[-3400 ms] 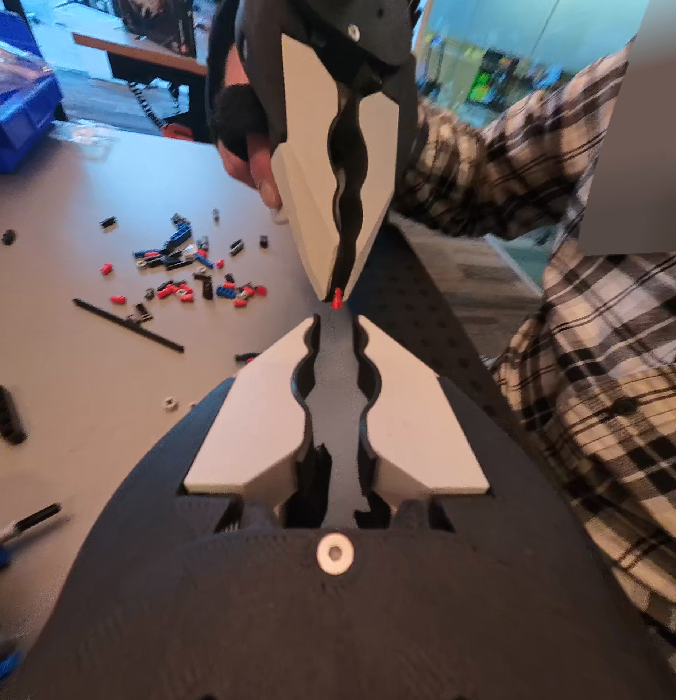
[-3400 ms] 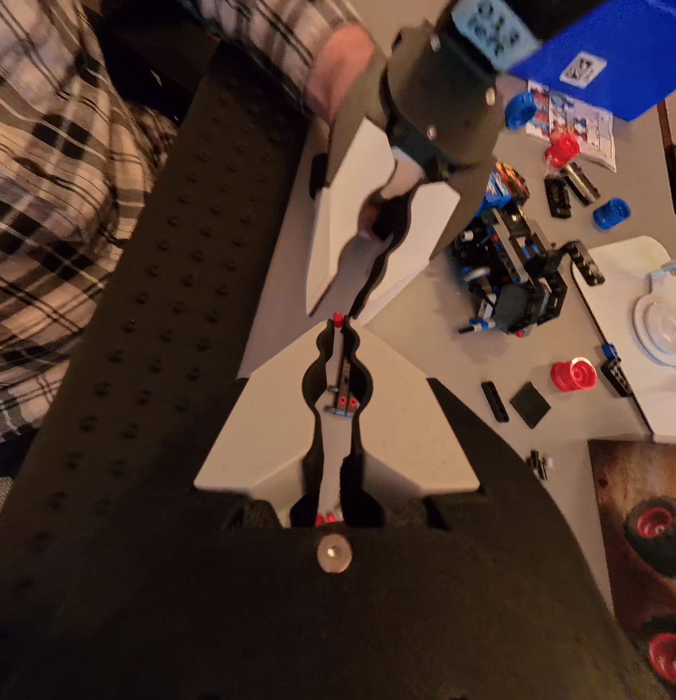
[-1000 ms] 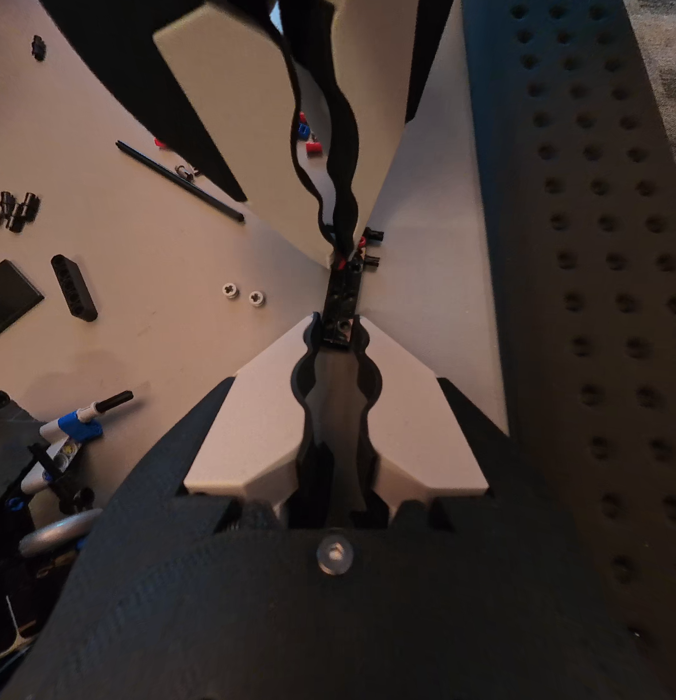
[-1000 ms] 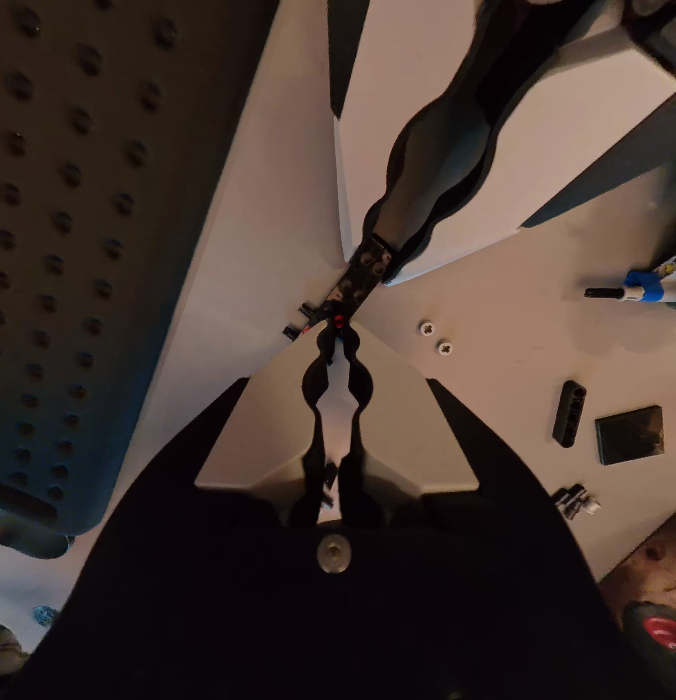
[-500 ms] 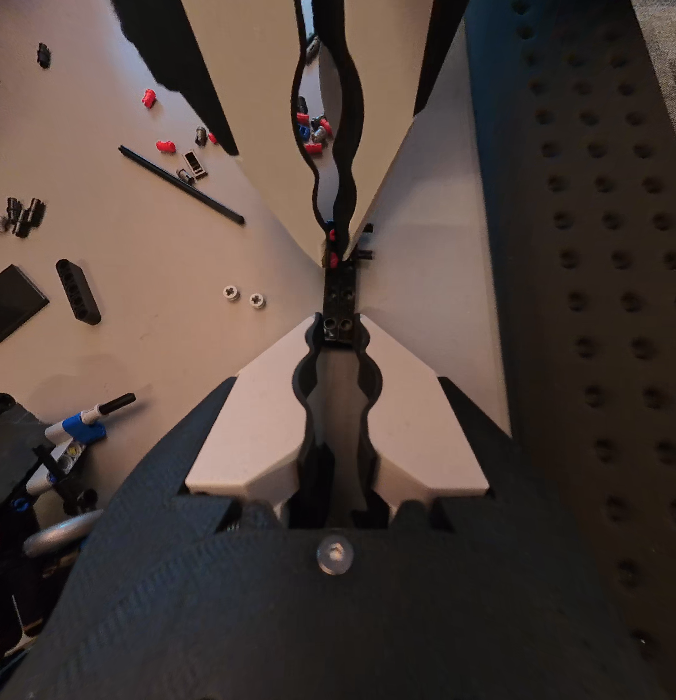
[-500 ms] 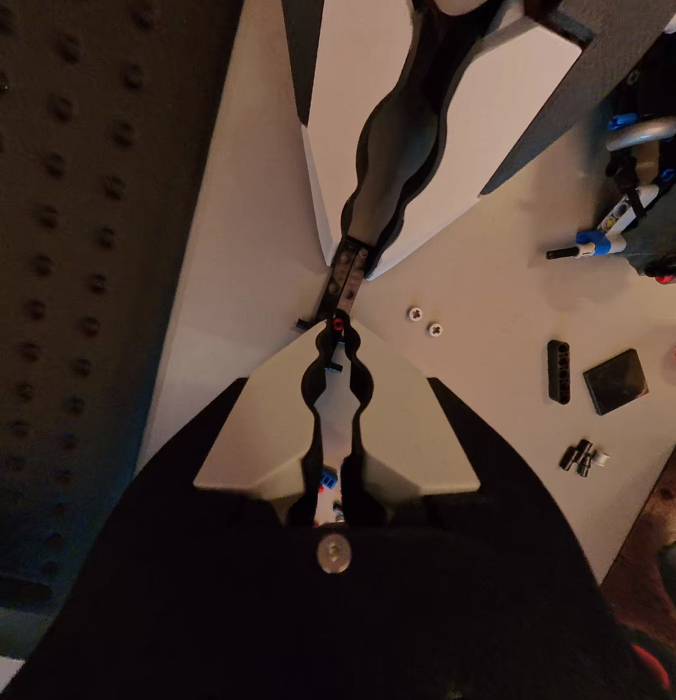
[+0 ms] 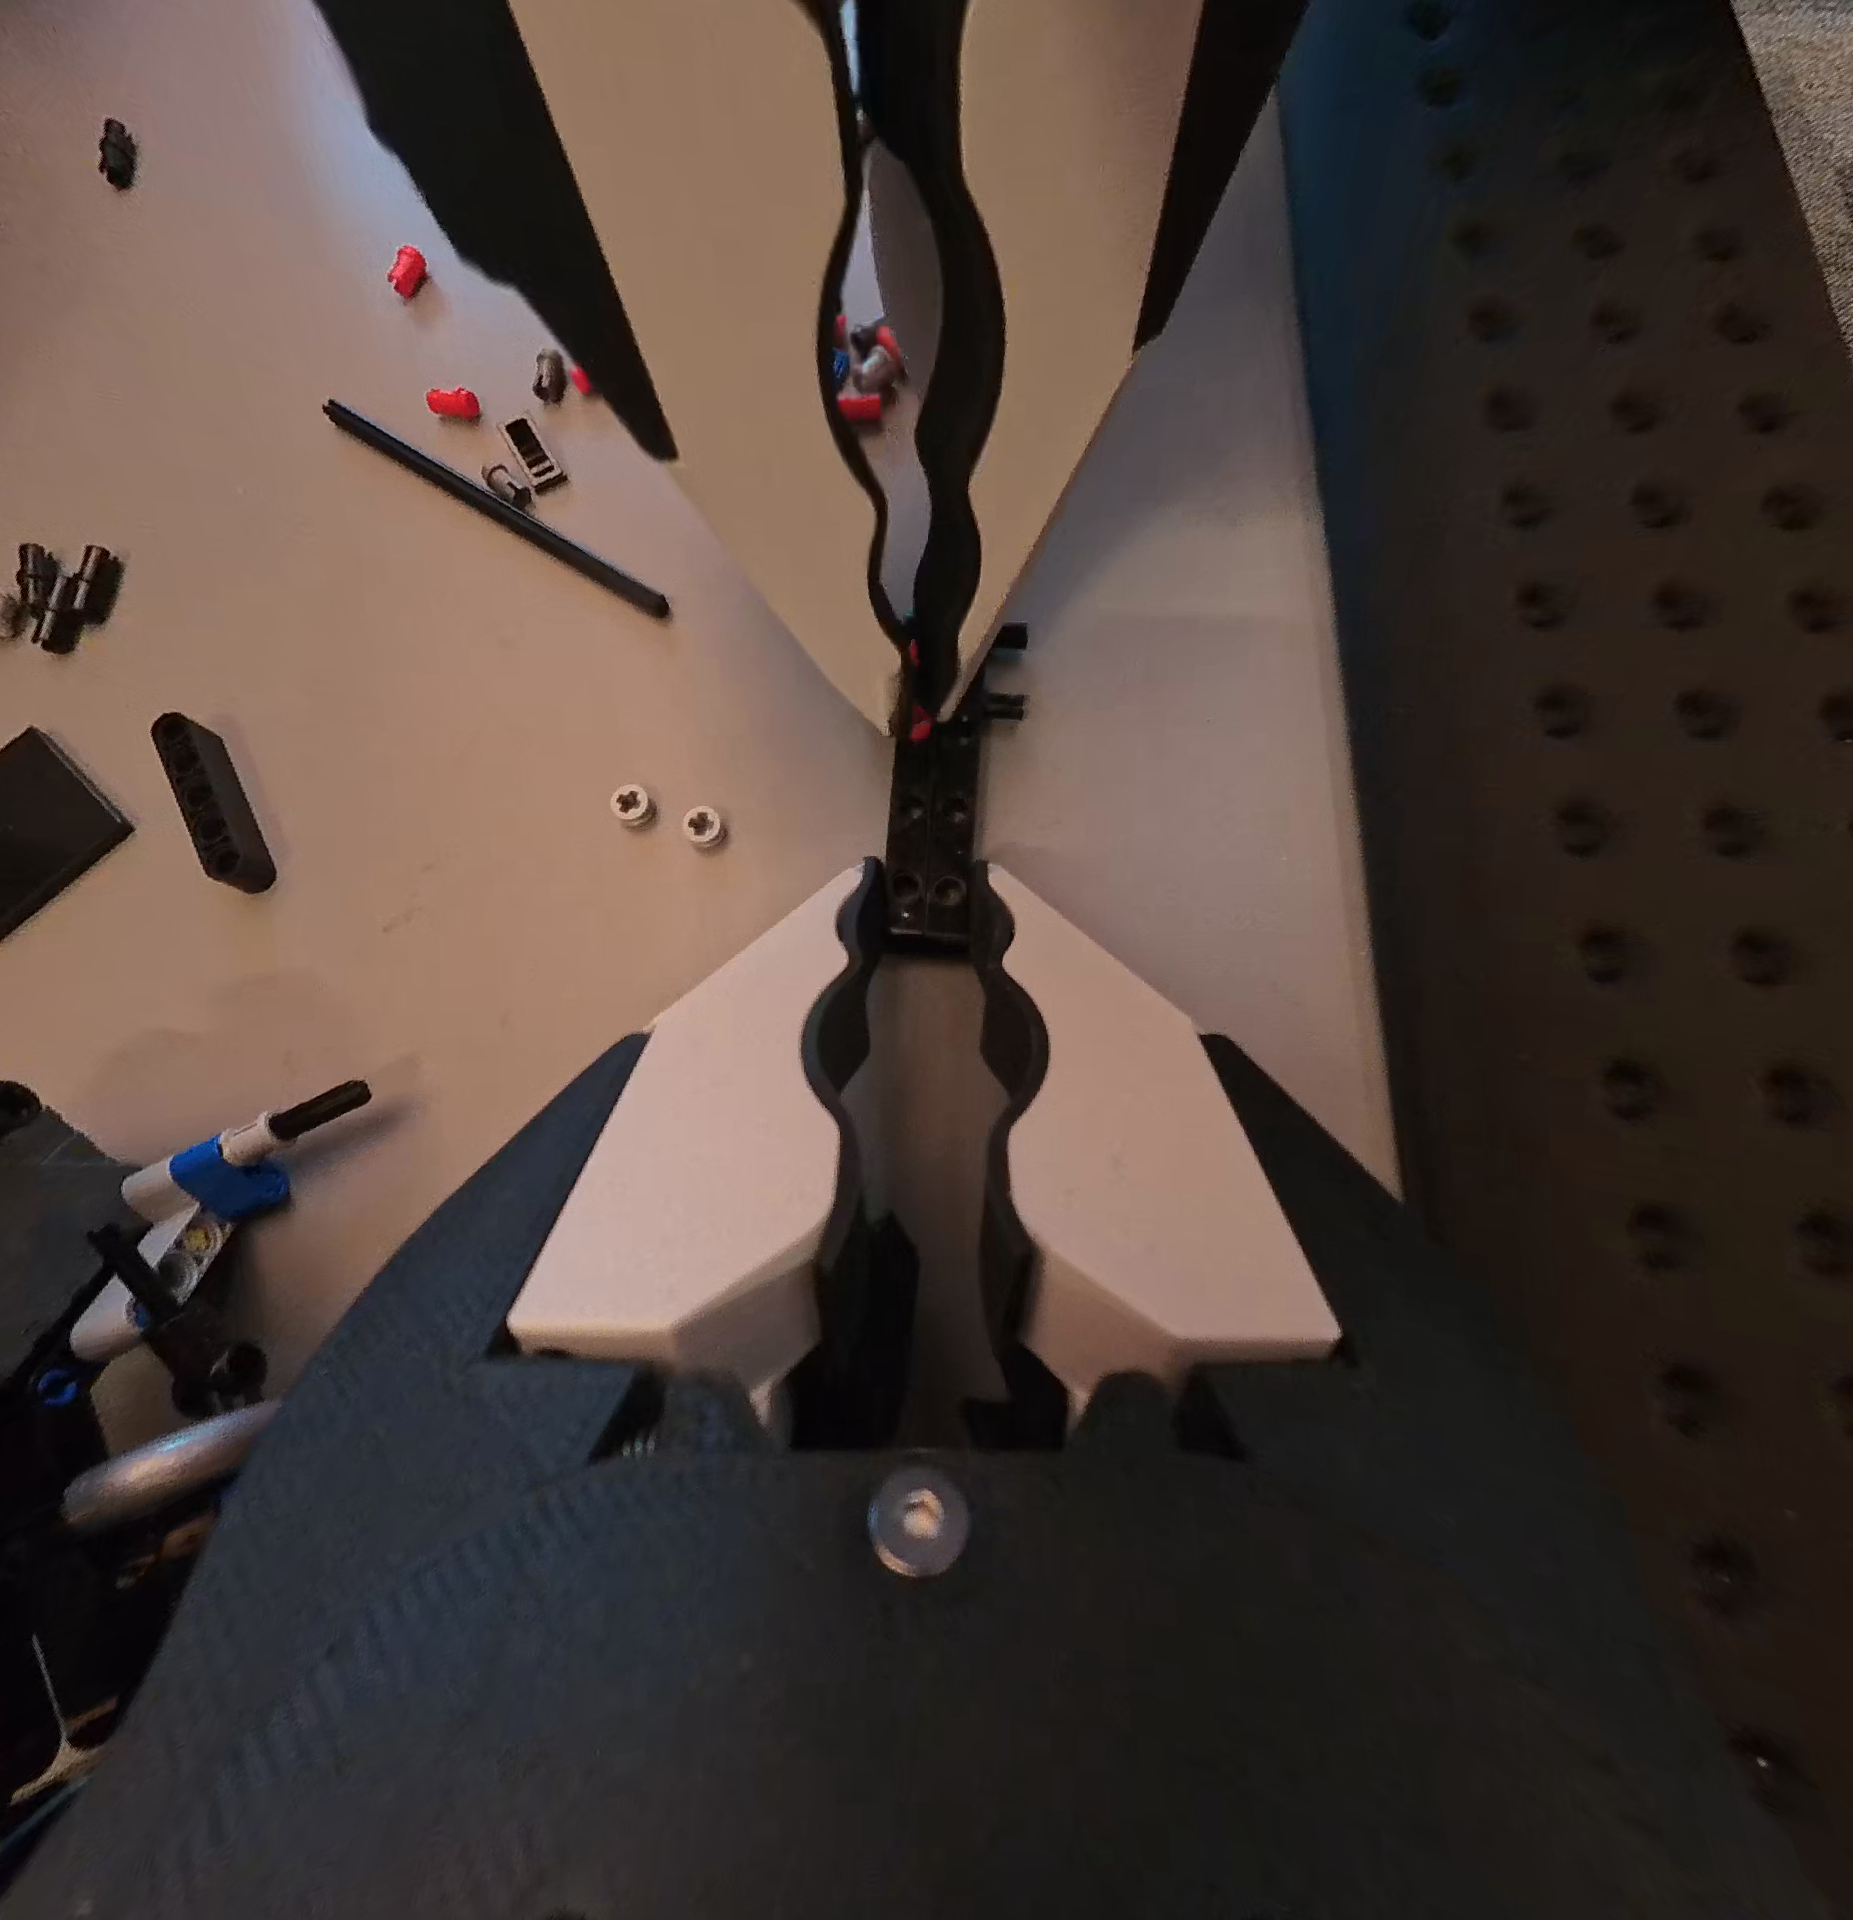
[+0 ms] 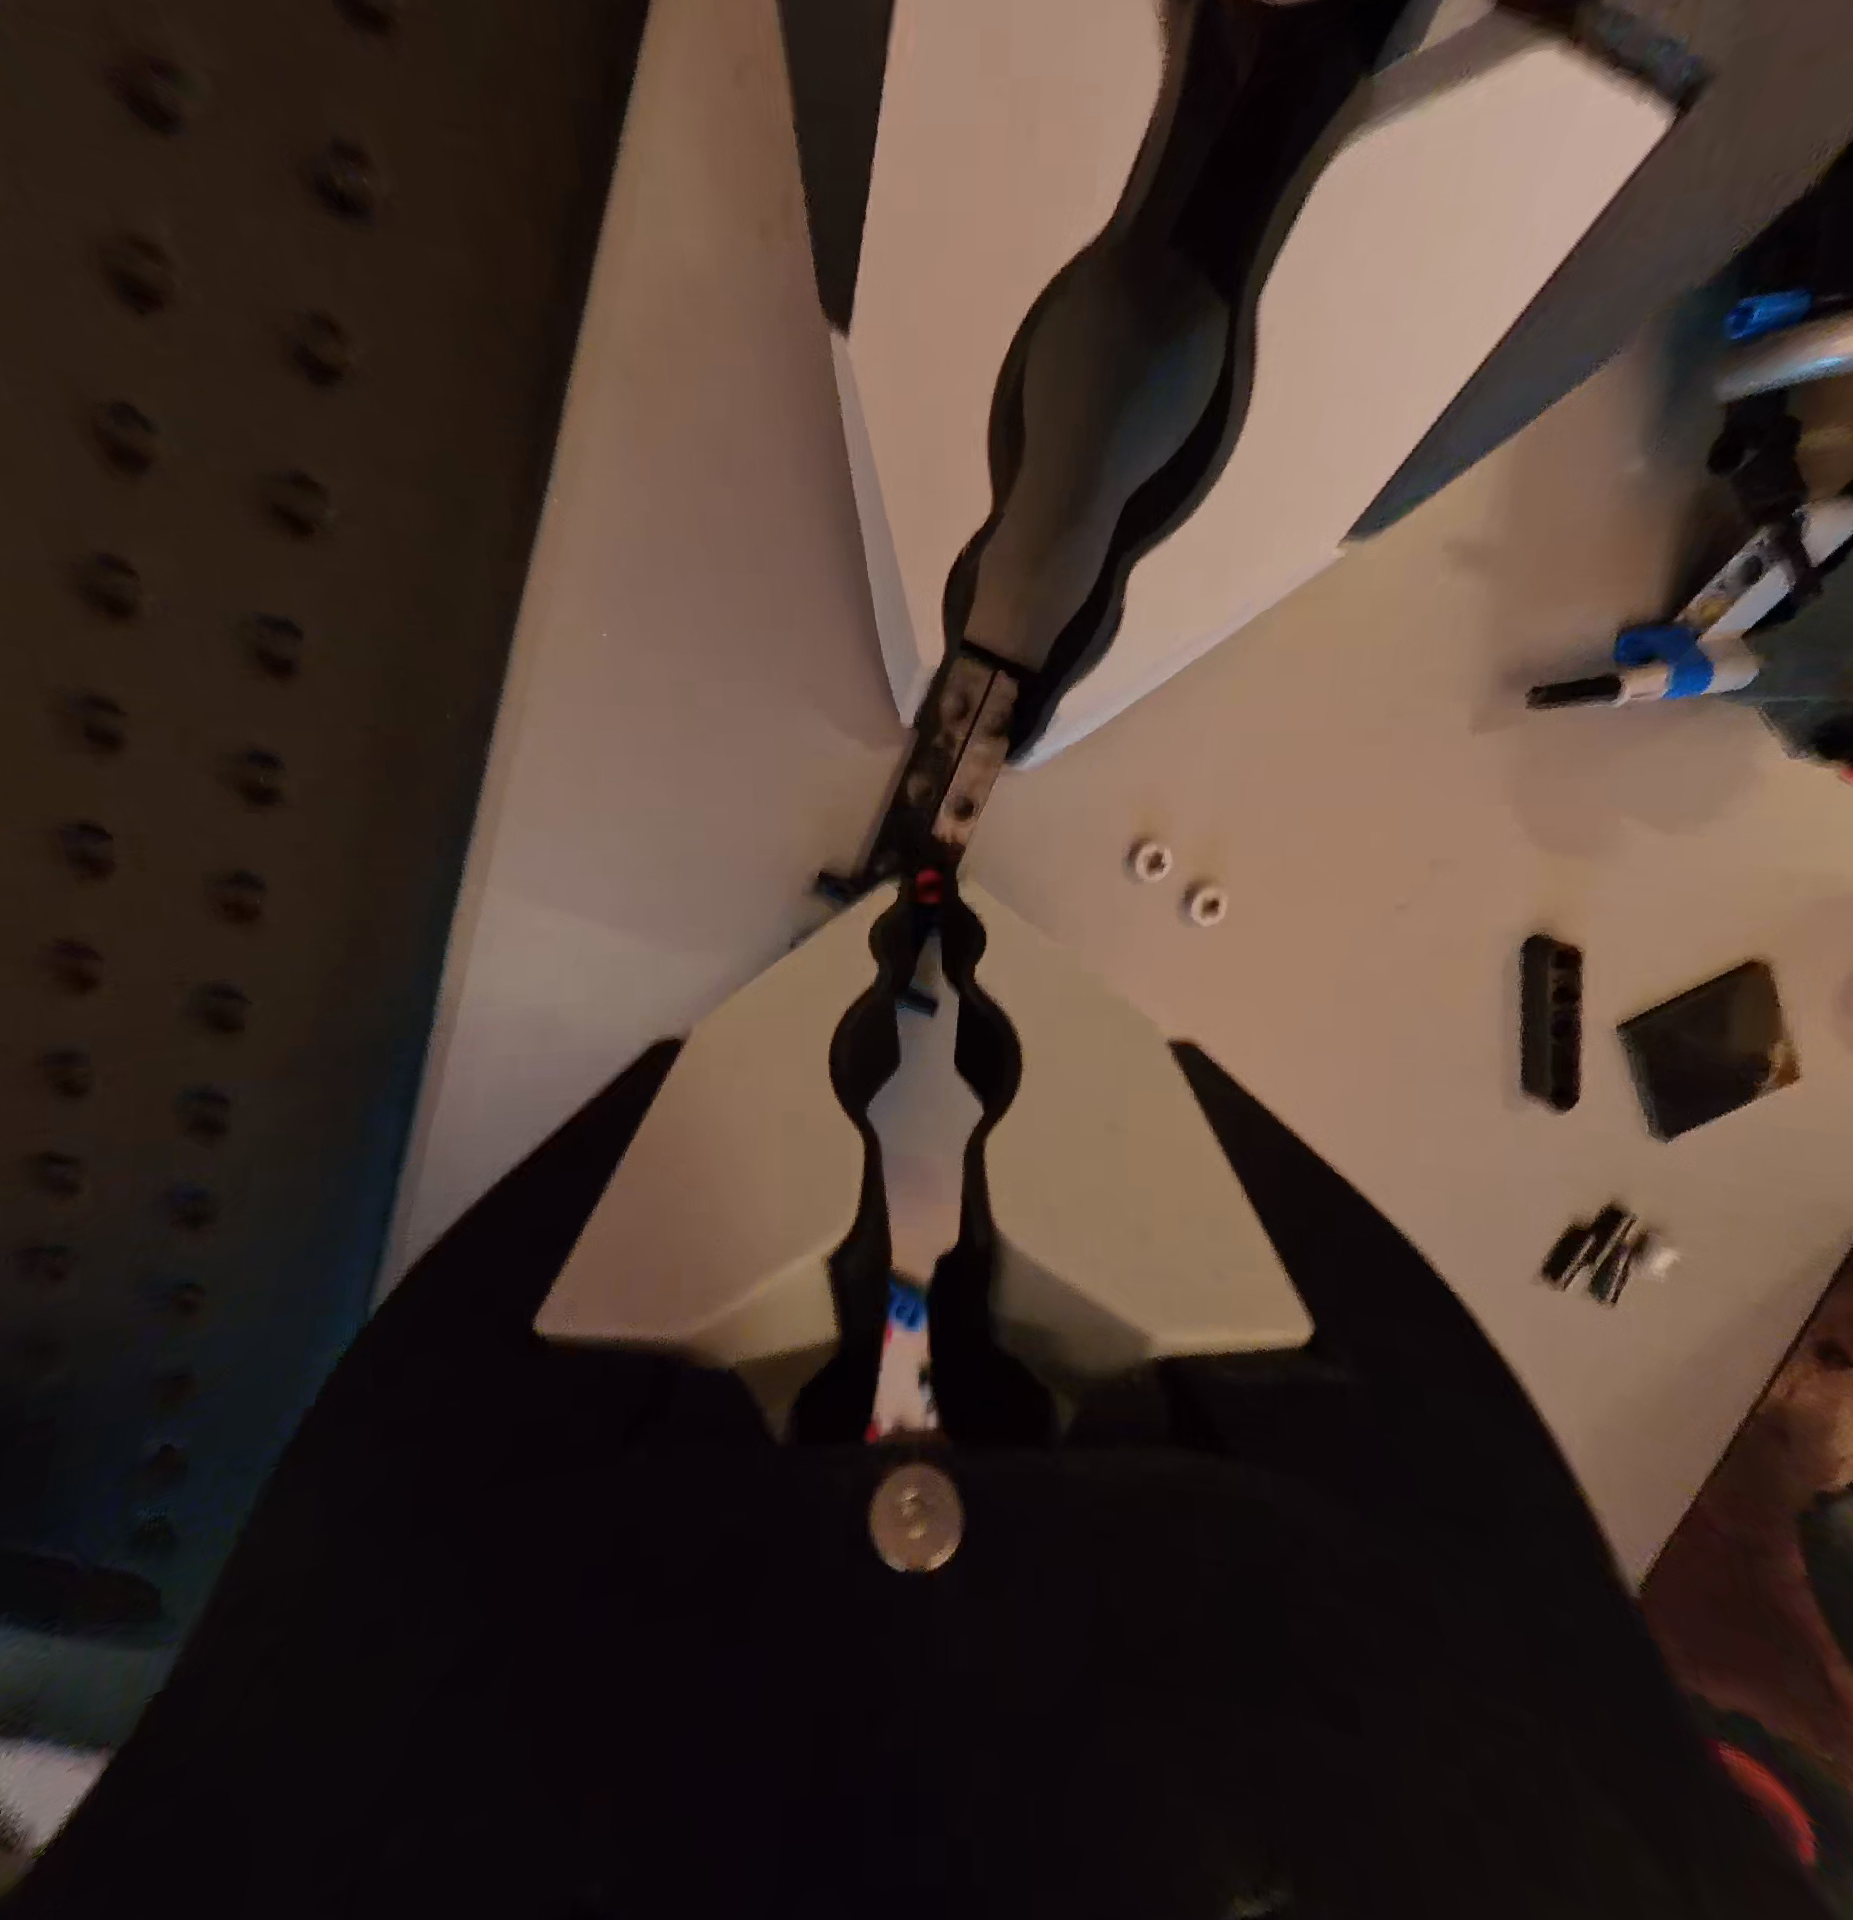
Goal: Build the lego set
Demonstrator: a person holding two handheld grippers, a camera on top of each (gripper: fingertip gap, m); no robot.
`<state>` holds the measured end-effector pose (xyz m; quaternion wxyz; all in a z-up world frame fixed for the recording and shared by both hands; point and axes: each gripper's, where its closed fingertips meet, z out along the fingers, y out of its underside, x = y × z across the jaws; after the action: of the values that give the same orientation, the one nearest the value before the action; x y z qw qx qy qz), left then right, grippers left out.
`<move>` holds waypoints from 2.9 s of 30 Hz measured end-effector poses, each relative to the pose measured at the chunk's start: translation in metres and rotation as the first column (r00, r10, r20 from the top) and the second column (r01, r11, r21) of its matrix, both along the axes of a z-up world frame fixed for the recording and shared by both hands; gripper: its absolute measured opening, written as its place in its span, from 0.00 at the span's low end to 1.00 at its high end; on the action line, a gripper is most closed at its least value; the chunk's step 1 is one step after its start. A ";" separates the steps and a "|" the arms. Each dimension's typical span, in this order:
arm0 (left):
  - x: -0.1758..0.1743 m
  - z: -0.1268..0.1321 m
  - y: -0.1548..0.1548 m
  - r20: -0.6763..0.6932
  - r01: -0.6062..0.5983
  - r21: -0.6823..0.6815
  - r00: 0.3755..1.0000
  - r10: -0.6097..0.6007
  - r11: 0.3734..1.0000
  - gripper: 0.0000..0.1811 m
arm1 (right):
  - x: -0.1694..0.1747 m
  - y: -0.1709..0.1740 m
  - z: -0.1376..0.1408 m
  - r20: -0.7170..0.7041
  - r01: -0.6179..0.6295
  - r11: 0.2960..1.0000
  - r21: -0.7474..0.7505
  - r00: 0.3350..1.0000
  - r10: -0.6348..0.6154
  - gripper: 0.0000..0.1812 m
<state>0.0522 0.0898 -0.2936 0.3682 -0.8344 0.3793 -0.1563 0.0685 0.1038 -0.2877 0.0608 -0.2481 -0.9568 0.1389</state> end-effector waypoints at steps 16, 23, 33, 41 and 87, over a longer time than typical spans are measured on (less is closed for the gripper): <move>0.000 0.000 0.000 -0.003 -0.002 0.003 1.000 0.002 1.000 0.08 | 0.000 0.001 0.003 -0.034 0.019 1.000 -0.011 0.999 -0.019 0.00; 0.000 0.000 0.001 -0.004 -0.003 0.004 1.000 0.003 1.000 0.08 | -0.002 0.004 0.001 -0.037 0.040 0.999 0.007 0.999 -0.040 0.00; -0.010 0.000 0.009 -0.036 -0.079 0.026 0.996 0.080 0.997 0.08 | 0.032 0.085 0.030 -0.173 0.379 0.924 0.061 0.915 -0.364 0.03; -0.005 0.000 0.004 -0.037 -0.065 0.016 0.997 0.066 0.998 0.11 | 0.052 0.072 0.002 -0.108 0.371 0.928 -0.001 0.923 -0.369 0.04; 0.000 0.002 0.005 -0.030 -0.055 0.033 0.998 0.056 0.998 0.16 | 0.092 0.044 -0.002 -0.134 0.543 0.820 -0.179 0.812 -0.568 0.08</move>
<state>0.0518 0.0949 -0.2919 0.3798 -0.8409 0.3641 -0.1268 0.1601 0.1482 -0.2899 0.1689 -0.5069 -0.8212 0.2003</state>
